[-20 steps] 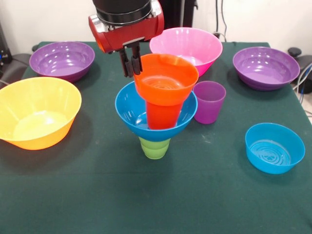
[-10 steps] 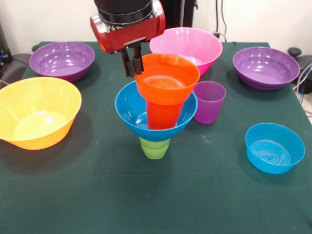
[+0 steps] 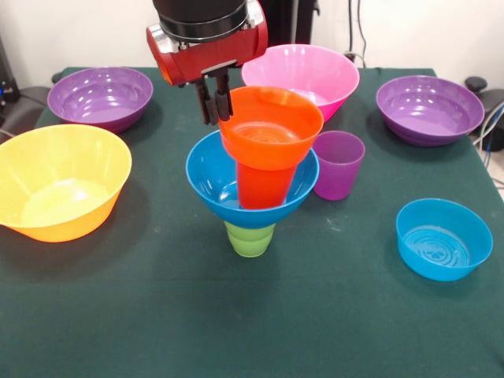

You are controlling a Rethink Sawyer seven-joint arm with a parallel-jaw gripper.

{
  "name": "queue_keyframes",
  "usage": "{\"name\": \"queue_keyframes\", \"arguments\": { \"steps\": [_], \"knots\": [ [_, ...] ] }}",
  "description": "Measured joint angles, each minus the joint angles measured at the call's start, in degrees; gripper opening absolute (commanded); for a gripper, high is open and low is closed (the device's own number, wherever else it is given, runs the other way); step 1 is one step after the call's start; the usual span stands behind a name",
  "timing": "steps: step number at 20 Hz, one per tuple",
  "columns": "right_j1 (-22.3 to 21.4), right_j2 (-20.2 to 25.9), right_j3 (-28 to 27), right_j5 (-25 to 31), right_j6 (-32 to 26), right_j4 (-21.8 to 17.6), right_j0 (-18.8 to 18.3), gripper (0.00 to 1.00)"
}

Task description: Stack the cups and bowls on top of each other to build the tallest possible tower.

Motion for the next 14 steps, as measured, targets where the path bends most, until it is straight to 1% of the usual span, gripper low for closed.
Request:
{"name": "queue_keyframes", "arguments": {
  "steps": [10,11,14],
  "knots": [
    [0.0,0.0,0.0,0.0,0.0,0.0,0.0,0.0],
    [0.0,0.0,0.0,0.0,0.0,0.0,0.0,1.0],
    [0.0,0.0,0.0,0.0,0.0,0.0,0.0,1.0]
  ]
}}
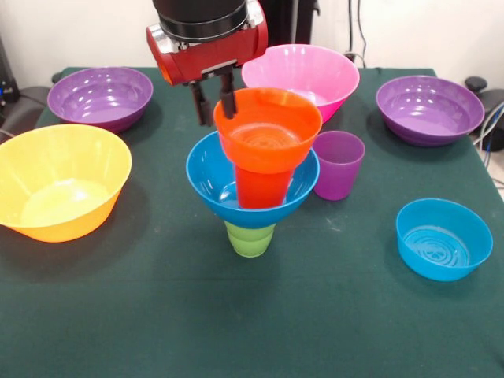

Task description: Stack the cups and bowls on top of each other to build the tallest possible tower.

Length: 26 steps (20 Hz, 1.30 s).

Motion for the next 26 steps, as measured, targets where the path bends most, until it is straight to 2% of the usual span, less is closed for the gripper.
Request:
{"name": "queue_keyframes", "arguments": {
  "steps": [26],
  "knots": [
    [-0.8,0.1,0.2,0.0,0.0,-0.3,-0.1,1.0]
  ]
}}
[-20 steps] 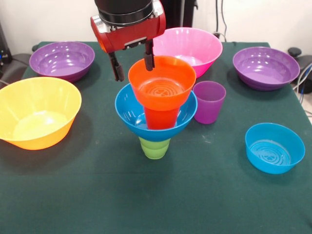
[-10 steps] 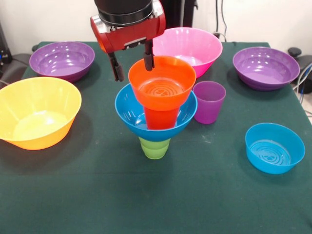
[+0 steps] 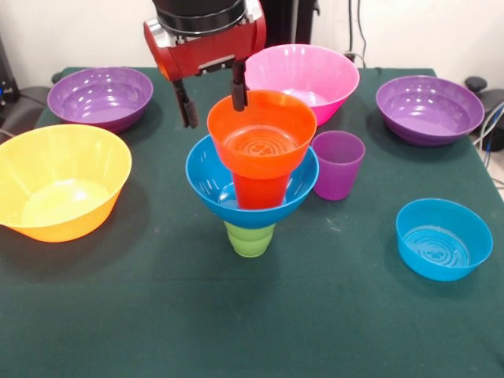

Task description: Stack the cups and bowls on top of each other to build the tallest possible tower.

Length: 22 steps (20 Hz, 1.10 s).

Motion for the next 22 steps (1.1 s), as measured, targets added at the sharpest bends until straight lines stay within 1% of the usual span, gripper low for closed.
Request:
{"name": "queue_keyframes", "arguments": {
  "steps": [11,18,19,22],
  "knots": [
    [-3.2,0.5,0.4,0.0,0.0,0.0,-1.5,1.0],
    [-5.8,1.3,1.0,0.0,0.0,-0.1,-4.5,1.0],
    [-6.4,1.5,1.2,0.0,0.0,-0.3,-5.5,1.0],
    [-7.1,1.6,1.3,0.0,0.0,-1.3,-6.7,1.0]
  ]
}}
